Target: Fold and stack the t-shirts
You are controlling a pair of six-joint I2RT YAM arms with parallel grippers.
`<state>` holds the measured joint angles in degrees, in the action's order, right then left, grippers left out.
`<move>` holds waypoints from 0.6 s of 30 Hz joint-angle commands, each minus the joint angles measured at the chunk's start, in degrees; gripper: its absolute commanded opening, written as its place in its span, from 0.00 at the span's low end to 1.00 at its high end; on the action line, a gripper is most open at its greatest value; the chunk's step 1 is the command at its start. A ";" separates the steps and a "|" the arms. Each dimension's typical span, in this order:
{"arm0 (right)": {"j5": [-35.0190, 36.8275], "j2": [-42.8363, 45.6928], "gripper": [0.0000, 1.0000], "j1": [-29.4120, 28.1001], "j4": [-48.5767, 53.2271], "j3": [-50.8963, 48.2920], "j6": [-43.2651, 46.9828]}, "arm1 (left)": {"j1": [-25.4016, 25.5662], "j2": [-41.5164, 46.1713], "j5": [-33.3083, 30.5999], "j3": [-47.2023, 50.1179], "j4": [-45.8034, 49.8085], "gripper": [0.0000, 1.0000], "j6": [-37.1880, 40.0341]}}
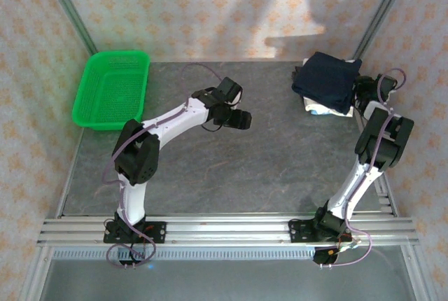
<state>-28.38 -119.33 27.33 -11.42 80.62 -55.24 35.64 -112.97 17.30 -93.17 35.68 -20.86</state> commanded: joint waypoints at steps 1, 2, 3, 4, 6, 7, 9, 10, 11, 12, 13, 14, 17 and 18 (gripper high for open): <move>-2.52 -2.17 0.67 0.18 1.75 6.20 2.63 | -0.04 3.19 -2.35 1.14 2.33 0.77 1.05; -2.95 -3.02 0.66 0.18 3.53 7.71 3.45 | -0.01 4.76 -2.53 1.39 2.29 0.77 0.97; -3.33 -3.50 0.64 0.09 6.14 9.52 4.82 | -0.09 4.86 -2.56 1.64 2.21 0.77 0.80; -3.15 -3.78 0.64 -0.09 9.19 11.45 6.54 | -0.04 4.86 -2.65 2.00 2.12 0.77 0.75; -0.34 -4.90 0.59 -1.14 18.35 17.53 12.41 | -0.04 4.94 -2.71 2.73 1.55 0.77 0.48; 1.05 -6.10 0.57 -1.69 22.82 20.97 14.64 | -0.04 4.98 -2.64 3.11 1.13 0.77 0.38; 3.98 -8.78 0.49 -2.57 31.31 27.57 18.60 | -0.04 4.88 -2.44 3.58 0.69 0.77 0.24; 5.85 -10.27 0.46 -2.85 34.91 30.39 20.03 | -0.13 4.95 -2.33 3.85 0.47 0.76 0.29; 7.58 -11.76 0.45 -3.11 37.94 33.02 21.32 | -0.13 5.14 -2.41 4.27 0.28 0.76 0.26; 8.14 -12.83 0.43 -3.16 39.45 34.87 22.19 | -0.13 5.36 -2.36 4.68 0.02 0.76 0.23; 8.04 -14.09 0.39 -3.20 40.32 36.74 23.15 | -0.18 5.77 -2.31 5.27 -0.34 0.76 0.21; 7.86 -15.31 0.38 -3.21 41.55 38.87 23.91 | -0.21 6.11 -2.27 5.81 -0.74 0.76 0.36; 5.52 -19.40 0.37 -3.41 44.71 46.14 26.36 | -0.47 6.77 -2.17 6.70 -0.98 0.76 0.73; 4.74 -20.52 0.37 -3.50 45.53 48.27 26.91 | -0.59 7.02 -2.12 7.12 -1.12 0.76 0.78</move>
<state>-23.38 -136.07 24.08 26.52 123.96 -33.15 35.53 -109.21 16.05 -86.98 35.62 -20.88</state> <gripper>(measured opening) 0.373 0.761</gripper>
